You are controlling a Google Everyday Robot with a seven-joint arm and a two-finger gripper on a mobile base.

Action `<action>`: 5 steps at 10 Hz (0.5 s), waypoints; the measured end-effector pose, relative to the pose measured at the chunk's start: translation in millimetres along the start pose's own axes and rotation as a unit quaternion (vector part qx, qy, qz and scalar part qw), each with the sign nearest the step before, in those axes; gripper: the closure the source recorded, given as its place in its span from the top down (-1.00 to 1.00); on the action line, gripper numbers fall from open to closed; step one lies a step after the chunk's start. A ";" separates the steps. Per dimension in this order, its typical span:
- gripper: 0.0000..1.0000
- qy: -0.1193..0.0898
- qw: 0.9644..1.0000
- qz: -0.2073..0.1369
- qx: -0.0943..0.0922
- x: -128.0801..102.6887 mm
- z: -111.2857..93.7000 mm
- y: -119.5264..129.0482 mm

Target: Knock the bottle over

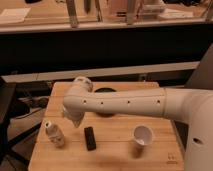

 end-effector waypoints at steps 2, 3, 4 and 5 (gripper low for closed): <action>-0.12 -0.006 1.000 -0.011 -0.001 -5.0 4.1 -5.1; -0.36 -0.010 1.000 -0.019 -0.002 -10.0 7.1 -9.4; -0.55 -0.010 1.000 -0.023 -0.002 -9.4 8.4 -11.0; -0.71 -0.011 1.000 -0.026 -0.002 -9.5 9.3 -11.9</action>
